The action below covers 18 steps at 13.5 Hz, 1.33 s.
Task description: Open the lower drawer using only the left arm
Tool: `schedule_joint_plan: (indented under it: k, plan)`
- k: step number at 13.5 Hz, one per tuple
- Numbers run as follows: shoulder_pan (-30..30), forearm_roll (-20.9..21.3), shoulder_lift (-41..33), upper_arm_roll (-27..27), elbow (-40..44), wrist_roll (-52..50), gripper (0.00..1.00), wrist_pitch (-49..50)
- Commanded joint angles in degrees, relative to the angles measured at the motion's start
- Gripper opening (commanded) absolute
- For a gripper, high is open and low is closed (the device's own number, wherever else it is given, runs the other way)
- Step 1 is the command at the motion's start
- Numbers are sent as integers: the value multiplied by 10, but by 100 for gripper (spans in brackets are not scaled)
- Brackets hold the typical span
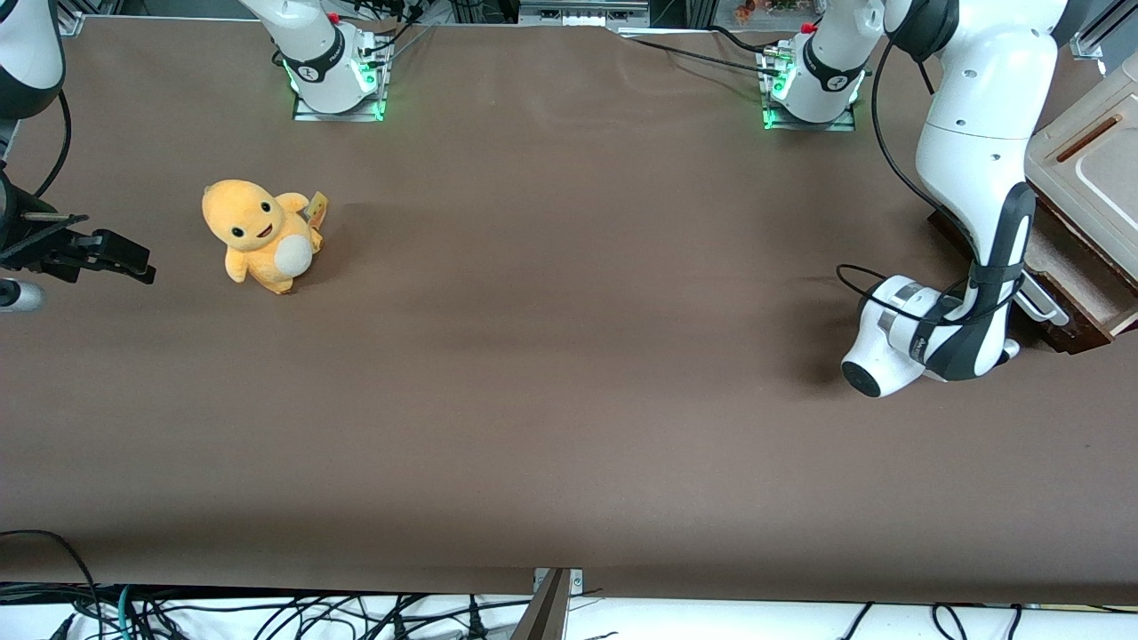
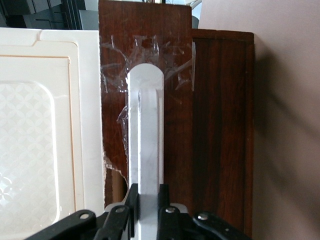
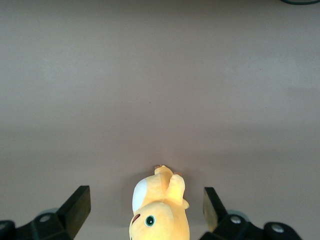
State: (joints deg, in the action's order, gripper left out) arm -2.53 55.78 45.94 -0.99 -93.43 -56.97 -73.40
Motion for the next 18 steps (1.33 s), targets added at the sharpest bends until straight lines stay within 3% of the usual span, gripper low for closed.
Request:
schedule_joint_plan:
  k: [1, 6, 12, 15, 18]
  plan:
    - [-11, -30, 9, 0, 18, -2, 100, 4]
    - [-26, -35, -6, 0, 29, 12, 100, 9]
    - [-33, -73, -57, -6, 148, 219, 100, 70]
    - [-34, -116, -94, -23, 207, 328, 100, 74]
    - [-28, -215, -145, -36, 227, 390, 100, 74]
